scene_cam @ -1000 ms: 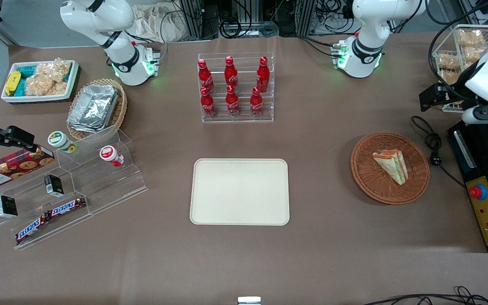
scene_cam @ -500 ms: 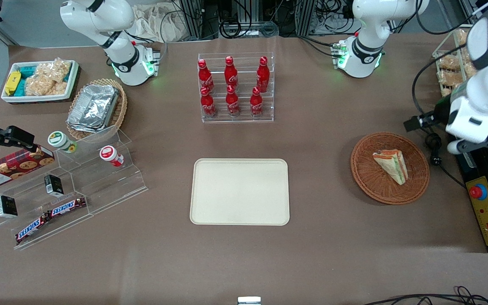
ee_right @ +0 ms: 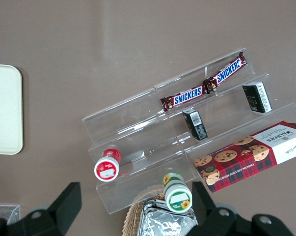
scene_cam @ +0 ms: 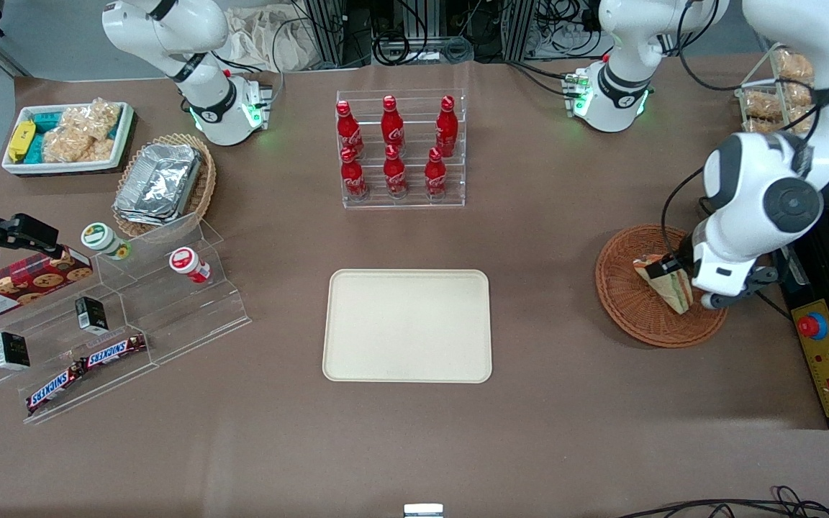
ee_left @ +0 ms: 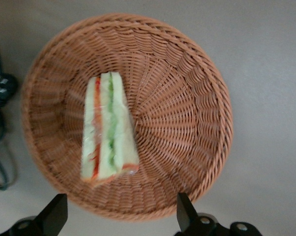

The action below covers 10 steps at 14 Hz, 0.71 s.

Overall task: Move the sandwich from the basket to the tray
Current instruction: 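Lower the left gripper and close it on the wrapped sandwich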

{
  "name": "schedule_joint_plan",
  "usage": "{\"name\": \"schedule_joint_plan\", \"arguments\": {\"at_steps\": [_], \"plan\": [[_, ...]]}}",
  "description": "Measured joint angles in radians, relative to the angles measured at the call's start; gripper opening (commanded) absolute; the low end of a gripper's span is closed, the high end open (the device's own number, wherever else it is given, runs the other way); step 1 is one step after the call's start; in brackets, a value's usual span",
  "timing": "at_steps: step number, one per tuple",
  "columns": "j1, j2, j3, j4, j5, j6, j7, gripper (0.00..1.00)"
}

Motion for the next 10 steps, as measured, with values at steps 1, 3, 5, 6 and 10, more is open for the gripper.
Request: {"name": "schedule_joint_plan", "arguments": {"at_steps": [1, 3, 5, 6, 10], "plan": [[0.000, 0.030, 0.009, -0.005, 0.001, 0.035, -0.010, 1.00], [0.001, 0.070, 0.038, -0.008, 0.002, 0.083, -0.013, 1.00], [0.001, 0.084, 0.060, -0.008, 0.002, 0.099, -0.013, 1.00], [0.001, 0.084, 0.063, -0.008, 0.002, 0.100, -0.013, 1.00], [0.000, 0.077, 0.064, -0.003, 0.002, 0.103, -0.021, 1.00]]}}
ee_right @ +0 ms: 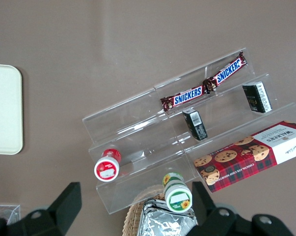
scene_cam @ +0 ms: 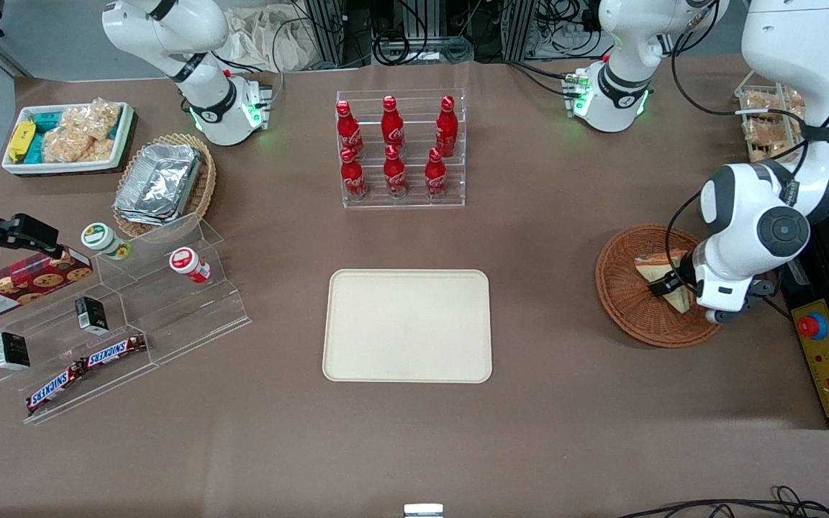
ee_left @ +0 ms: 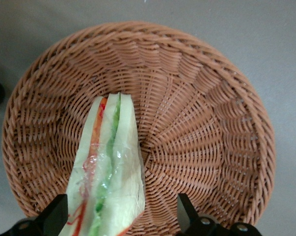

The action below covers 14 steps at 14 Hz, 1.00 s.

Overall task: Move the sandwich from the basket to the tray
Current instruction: 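Lower the left gripper and close it on the wrapped sandwich, then lift the sandwich and carry it with the left gripper over the tray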

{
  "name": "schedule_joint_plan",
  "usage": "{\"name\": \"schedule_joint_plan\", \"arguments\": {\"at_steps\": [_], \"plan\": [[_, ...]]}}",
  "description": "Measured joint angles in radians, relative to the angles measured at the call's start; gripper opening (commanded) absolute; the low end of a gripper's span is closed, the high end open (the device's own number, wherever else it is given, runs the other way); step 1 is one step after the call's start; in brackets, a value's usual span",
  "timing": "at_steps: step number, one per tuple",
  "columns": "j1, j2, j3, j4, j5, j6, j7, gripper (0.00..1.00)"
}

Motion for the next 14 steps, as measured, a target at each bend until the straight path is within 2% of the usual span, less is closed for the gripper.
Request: {"name": "schedule_joint_plan", "arguments": {"at_steps": [4, 7, 8, 9, 11, 14], "plan": [[0.000, -0.036, 0.000, 0.007, 0.000, -0.042, -0.010, 1.00], [0.000, -0.007, 0.000, -0.007, 0.000, -0.032, -0.013, 0.97], [0.000, 0.016, 0.000, -0.011, 0.000, -0.022, -0.015, 0.76], [0.000, 0.041, 0.000, -0.012, 0.000, -0.005, -0.016, 0.46], [0.000, 0.080, 0.000, -0.012, 0.000, 0.024, -0.023, 0.01], [0.000, 0.087, 0.001, -0.007, 0.002, 0.028, -0.023, 0.00]]}}
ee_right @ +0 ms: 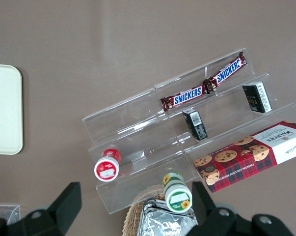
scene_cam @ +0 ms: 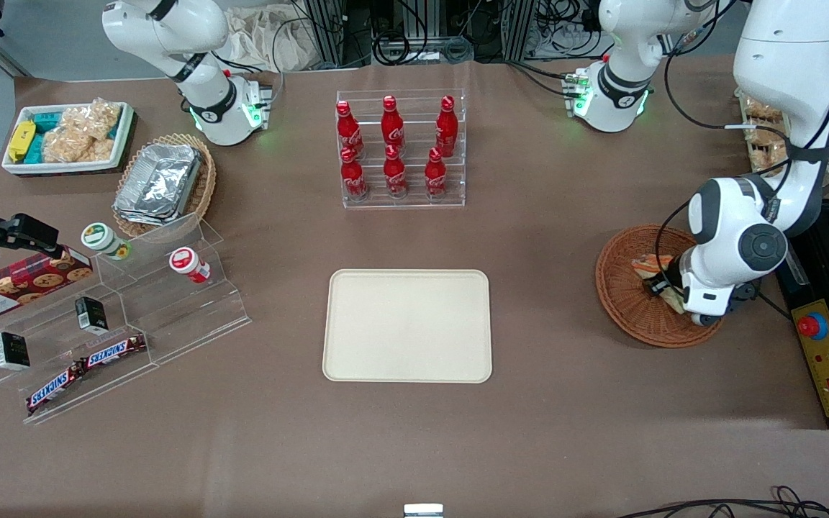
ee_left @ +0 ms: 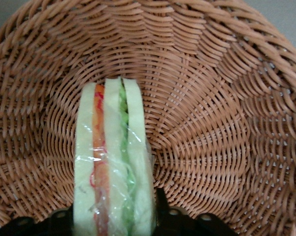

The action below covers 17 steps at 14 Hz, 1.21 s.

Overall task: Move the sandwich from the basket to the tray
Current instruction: 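Lift the sandwich and carry it with the left gripper over the tray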

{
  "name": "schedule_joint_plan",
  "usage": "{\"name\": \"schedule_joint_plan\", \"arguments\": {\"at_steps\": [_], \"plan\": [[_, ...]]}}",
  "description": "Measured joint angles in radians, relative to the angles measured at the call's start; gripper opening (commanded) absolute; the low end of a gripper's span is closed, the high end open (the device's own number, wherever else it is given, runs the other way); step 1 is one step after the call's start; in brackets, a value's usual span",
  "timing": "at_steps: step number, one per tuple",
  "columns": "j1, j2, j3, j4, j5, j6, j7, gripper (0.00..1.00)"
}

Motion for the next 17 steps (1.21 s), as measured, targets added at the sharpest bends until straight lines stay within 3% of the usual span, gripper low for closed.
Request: {"name": "schedule_joint_plan", "arguments": {"at_steps": [3, 5, 10, 14, 17], "plan": [[-0.001, -0.021, -0.002, 0.028, 0.001, -0.044, 0.006, 0.00], [-0.006, -0.061, -0.015, 0.102, 0.000, -0.169, 0.019, 0.00], [-0.022, -0.122, -0.213, 0.349, -0.016, -0.462, -0.062, 0.00], [-0.057, -0.068, -0.406, 0.386, -0.018, -0.434, -0.117, 0.00], [-0.148, 0.027, -0.433, 0.424, -0.017, -0.306, -0.125, 0.00]]}}
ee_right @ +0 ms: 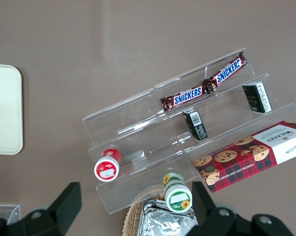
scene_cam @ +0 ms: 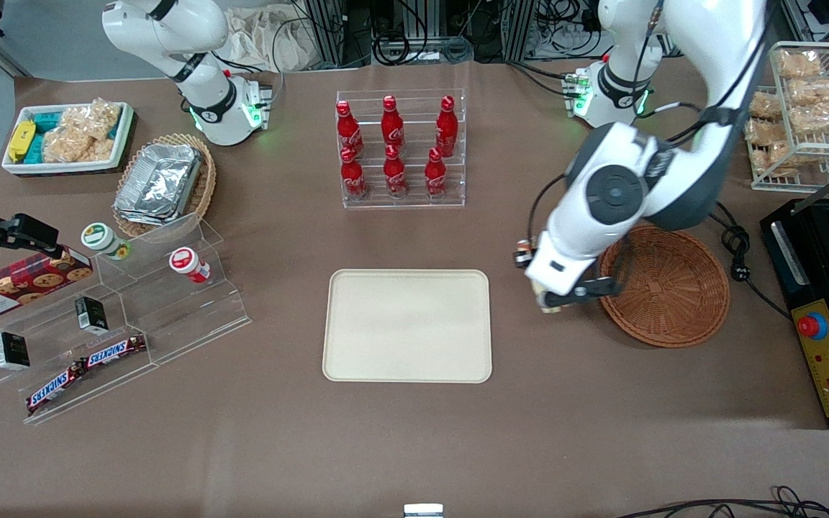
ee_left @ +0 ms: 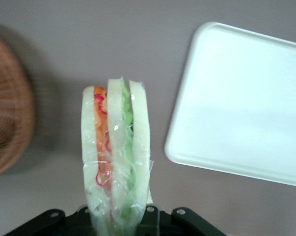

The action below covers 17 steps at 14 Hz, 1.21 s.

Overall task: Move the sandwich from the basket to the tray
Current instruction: 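Lift the sandwich and carry it with the left gripper over the tray, then lower the sandwich onto the tray and open the left gripper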

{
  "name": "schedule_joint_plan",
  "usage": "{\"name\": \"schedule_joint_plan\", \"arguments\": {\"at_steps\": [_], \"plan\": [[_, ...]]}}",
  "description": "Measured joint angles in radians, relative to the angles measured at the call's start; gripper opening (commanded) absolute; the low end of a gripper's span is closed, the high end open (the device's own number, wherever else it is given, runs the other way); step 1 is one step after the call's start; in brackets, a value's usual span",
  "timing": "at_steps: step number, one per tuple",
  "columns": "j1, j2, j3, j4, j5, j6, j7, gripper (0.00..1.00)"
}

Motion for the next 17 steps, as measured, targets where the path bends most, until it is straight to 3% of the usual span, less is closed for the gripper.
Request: {"name": "schedule_joint_plan", "arguments": {"at_steps": [3, 5, 6, 7, 10, 17], "plan": [[-0.082, 0.106, -0.001, 0.008, 0.037, 0.177, 0.004, 0.00], [-0.123, 0.177, -0.001, 0.010, 0.113, 0.277, 0.003, 0.15], [-0.132, 0.214, -0.001, 0.012, 0.162, 0.320, 0.003, 0.27], [-0.133, 0.245, 0.000, 0.013, 0.201, 0.353, 0.003, 0.54], [-0.131, 0.297, 0.005, 0.023, 0.240, 0.395, 0.007, 0.99], [-0.119, 0.264, 0.007, 0.059, 0.236, 0.386, -0.007, 0.99]]}}
